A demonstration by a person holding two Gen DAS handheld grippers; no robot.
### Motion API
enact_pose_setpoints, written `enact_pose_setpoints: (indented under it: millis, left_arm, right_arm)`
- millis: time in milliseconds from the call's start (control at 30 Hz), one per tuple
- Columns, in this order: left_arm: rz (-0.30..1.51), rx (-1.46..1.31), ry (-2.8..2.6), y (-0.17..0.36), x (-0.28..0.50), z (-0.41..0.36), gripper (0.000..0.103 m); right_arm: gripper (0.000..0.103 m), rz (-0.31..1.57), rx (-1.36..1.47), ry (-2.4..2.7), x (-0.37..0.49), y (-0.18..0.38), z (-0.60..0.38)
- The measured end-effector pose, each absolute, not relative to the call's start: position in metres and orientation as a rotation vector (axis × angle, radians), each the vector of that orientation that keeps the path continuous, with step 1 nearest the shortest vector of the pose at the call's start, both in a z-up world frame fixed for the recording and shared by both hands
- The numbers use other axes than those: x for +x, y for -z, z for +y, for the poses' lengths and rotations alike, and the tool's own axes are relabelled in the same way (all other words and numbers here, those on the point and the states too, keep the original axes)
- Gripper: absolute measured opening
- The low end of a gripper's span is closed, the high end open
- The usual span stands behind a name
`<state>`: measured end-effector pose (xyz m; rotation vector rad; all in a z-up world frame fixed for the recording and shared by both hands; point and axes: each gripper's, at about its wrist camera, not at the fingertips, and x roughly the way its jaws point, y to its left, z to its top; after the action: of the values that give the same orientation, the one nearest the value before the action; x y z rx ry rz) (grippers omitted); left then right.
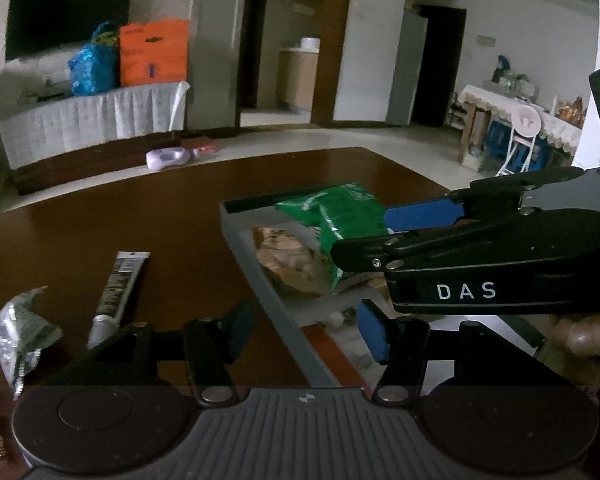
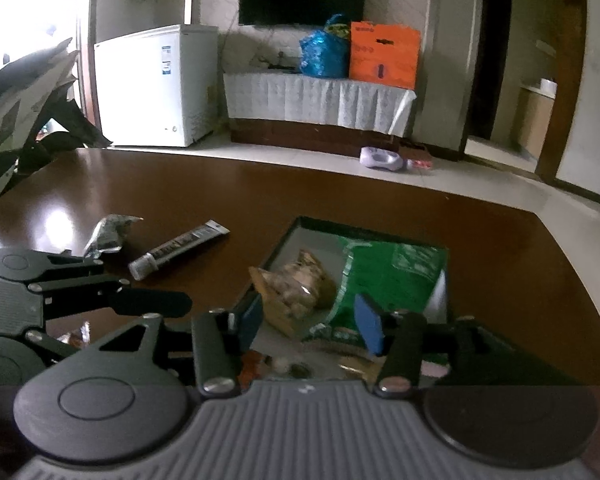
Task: Organize snacks
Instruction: 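Open the left gripper to drop the orange bar while the right gripper releases its item, then move both grippers back from the box toward the table snacks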
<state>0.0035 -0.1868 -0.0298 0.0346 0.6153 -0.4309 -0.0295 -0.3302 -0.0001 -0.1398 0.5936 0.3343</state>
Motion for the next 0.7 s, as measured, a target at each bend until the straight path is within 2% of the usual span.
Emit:
enact_pose_setpoints:
  millis: [400, 700]
  left_arm:
    - [0.617, 0.044, 0.394, 0.025, -0.006, -0.156, 0.061]
    - [0.621, 0.056, 0.371, 0.024, -0.016, -0.129, 0.065]
  right_arm:
    - [0.054, 0.597, -0.146, -0.377, -0.028, -0.002, -0.305]
    - [0.058, 0.601, -0.125, -0.401, -0.023, -0.002, -0.293]
